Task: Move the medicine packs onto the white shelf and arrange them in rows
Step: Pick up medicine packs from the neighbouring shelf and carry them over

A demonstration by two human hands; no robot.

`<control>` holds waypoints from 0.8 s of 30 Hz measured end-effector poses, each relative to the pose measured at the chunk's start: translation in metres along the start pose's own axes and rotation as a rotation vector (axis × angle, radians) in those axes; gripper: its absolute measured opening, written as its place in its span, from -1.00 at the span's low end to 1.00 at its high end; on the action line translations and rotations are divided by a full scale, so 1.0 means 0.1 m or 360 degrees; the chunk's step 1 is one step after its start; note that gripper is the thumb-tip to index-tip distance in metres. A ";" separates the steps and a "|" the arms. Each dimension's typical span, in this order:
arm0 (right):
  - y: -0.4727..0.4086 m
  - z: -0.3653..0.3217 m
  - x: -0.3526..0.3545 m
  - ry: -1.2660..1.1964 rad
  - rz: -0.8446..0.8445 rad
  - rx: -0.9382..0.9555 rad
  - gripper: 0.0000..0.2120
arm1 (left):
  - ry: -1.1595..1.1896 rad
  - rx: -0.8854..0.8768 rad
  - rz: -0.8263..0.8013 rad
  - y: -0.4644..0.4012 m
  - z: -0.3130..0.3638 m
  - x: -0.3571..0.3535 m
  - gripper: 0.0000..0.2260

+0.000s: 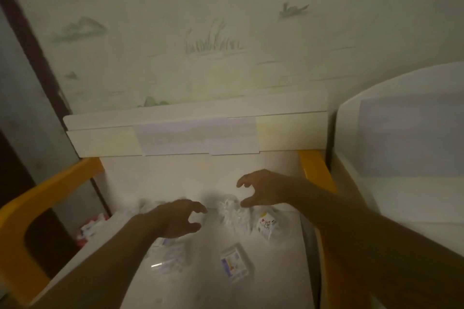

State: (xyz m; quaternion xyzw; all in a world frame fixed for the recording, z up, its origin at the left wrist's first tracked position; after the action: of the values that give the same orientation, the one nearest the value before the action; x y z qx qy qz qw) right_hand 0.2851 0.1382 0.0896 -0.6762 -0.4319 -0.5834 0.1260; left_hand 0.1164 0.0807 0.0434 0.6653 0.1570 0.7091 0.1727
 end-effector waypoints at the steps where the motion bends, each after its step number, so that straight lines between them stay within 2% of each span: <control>1: -0.08 -0.02 0.01 -0.0014 0.0000 0.0007 -0.44 | 0.0006 -0.0021 -0.0005 -0.06 0.04 -0.01 -0.56; 6: -0.41 0.07 -0.07 0.0012 -0.0129 -0.0108 -0.41 | 0.0028 -0.0052 -0.0100 -0.24 -0.12 -0.17 -0.56; 11: -0.59 0.42 -0.27 -0.0034 -0.0260 -0.0413 -0.36 | 0.0024 -0.0081 -0.0160 -0.39 -0.30 -0.18 -0.50; 18: -0.66 0.76 -0.71 -0.0136 -0.0302 -0.0716 -0.19 | -0.0051 -0.0572 -0.0089 -0.88 0.36 -0.10 -0.36; 22: -0.65 0.84 -1.13 -0.0233 -0.0384 -0.0797 0.03 | -0.0203 -0.0597 -0.0049 -1.10 0.54 -0.29 -0.31; 24: -0.60 0.88 -1.22 -0.0232 -0.0290 -0.0856 0.03 | -0.0178 -0.0592 0.0015 -1.15 0.58 -0.35 -0.28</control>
State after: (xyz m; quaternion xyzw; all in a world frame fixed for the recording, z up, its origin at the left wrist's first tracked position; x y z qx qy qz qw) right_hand 0.3075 0.1795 -0.0653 -0.6839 -0.3286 -0.6357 -0.1419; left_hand 0.1801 0.1671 -0.0356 0.6611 0.0104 0.6886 0.2978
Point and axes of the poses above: each hand's wrist, its own y-axis away from the middle knuckle, its own x-axis out of the back of the hand, z = x × y, the point moved 10 cm from there along -y, towards the middle knuckle, and after that the axes turned 15 degrees about -z, right-handed, at the moved point
